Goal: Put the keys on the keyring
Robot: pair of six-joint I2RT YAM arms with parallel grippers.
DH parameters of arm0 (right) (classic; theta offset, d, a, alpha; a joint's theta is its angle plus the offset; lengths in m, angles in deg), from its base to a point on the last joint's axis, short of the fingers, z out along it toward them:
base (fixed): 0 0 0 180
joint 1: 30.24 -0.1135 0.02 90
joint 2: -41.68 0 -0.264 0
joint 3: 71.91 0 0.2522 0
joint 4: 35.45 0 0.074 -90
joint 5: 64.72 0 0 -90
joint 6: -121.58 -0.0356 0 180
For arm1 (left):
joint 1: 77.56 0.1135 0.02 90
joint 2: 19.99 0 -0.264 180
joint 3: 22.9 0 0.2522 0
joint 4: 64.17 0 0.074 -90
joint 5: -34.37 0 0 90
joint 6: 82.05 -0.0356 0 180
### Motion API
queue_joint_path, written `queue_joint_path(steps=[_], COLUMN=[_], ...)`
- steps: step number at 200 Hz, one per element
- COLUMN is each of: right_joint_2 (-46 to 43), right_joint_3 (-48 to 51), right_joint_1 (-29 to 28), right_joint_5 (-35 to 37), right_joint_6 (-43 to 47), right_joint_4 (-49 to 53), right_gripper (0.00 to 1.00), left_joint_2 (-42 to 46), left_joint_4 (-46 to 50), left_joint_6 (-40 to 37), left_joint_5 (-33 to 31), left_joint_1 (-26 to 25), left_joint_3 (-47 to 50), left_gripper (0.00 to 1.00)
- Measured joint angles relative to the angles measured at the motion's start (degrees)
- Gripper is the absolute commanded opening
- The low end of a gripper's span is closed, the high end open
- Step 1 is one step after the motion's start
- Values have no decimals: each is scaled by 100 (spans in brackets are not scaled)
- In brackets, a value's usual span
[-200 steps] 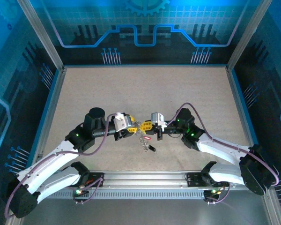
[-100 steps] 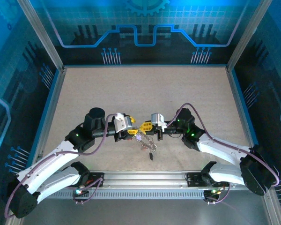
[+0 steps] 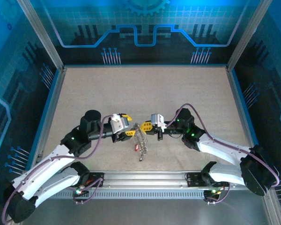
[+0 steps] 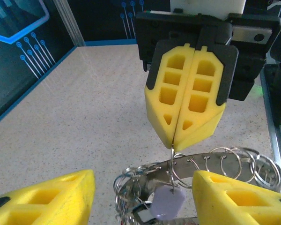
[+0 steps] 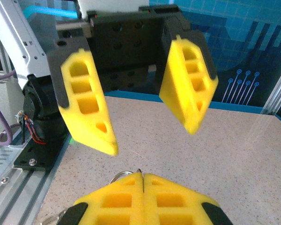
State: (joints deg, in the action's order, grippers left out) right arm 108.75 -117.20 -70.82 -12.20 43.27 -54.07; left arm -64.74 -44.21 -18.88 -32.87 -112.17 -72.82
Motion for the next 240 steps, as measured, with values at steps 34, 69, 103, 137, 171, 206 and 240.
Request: queue_joint_path(steps=[34, 69, 103, 137, 171, 206, 240], right_joint_2=[0, 0, 0, 0, 2, 2, 7], right_joint_3=[0, 0, 0, 0, 0, 0, 0], right_joint_1=[0, 0, -2, -7, -39, -42, -35], right_joint_5=[20, 70, 107, 107, 107, 109, 170], right_joint_6=[90, 153, 197, 236, 245, 260, 282], right_joint_4=[96, 175, 251, 262, 284, 286, 295], right_gripper=[0, 0, 0, 0, 0, 0, 0], left_joint_2=[-31, -575, -1001, -1099, -1158, -1198, -1246], left_joint_4=[-4, 0, -15, -166, -286, -380, -337], left_joint_6=[48, 144, 260, 278, 251, 118, -4], left_joint_5=[55, 170, 374, 568, 789, 953, 1016], left_joint_1=[0, 0, 0, 0, 0, 0, -4], left_joint_3=[35, 33, 22, 22, -2, -11, -50], left_gripper=[45, 47, 47, 48, 40, 21, 0])
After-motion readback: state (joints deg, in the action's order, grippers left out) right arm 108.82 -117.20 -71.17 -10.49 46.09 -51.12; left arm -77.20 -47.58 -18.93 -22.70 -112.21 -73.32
